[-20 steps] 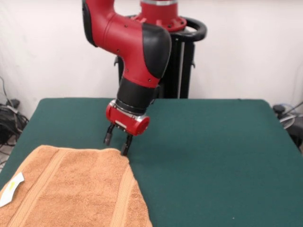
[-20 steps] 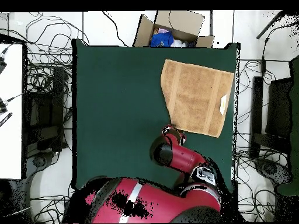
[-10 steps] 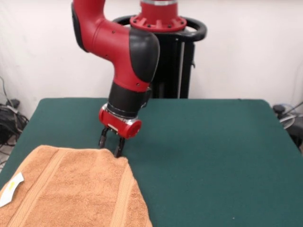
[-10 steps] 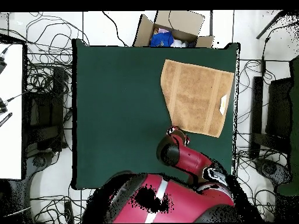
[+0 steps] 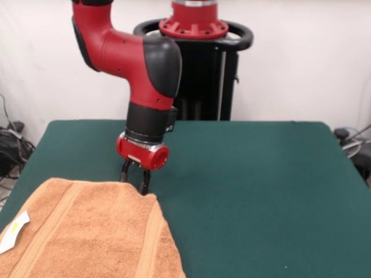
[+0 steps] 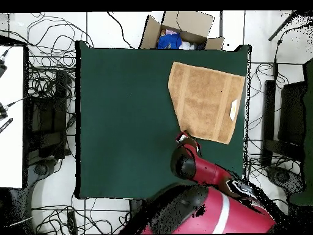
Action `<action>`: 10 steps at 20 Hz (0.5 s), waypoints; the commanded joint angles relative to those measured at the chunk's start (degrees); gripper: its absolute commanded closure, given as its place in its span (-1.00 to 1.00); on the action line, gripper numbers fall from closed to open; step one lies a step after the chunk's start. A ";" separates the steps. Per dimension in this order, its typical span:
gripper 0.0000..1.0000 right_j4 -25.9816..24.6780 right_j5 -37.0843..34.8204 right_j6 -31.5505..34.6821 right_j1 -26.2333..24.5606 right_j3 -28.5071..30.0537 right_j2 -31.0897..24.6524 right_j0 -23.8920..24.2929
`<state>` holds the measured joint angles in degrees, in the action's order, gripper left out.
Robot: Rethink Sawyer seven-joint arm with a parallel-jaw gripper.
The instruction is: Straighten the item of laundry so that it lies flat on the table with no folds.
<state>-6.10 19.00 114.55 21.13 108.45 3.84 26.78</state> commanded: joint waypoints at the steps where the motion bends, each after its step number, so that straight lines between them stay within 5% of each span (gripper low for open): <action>1: -1.00 -0.08 6.02 15.17 -2.80 -2.77 -14.14 1.22; 10: -1.00 -2.37 14.41 18.13 -2.71 -0.85 -18.81 5.12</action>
<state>-7.04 24.28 114.55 21.22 110.89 -0.46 31.65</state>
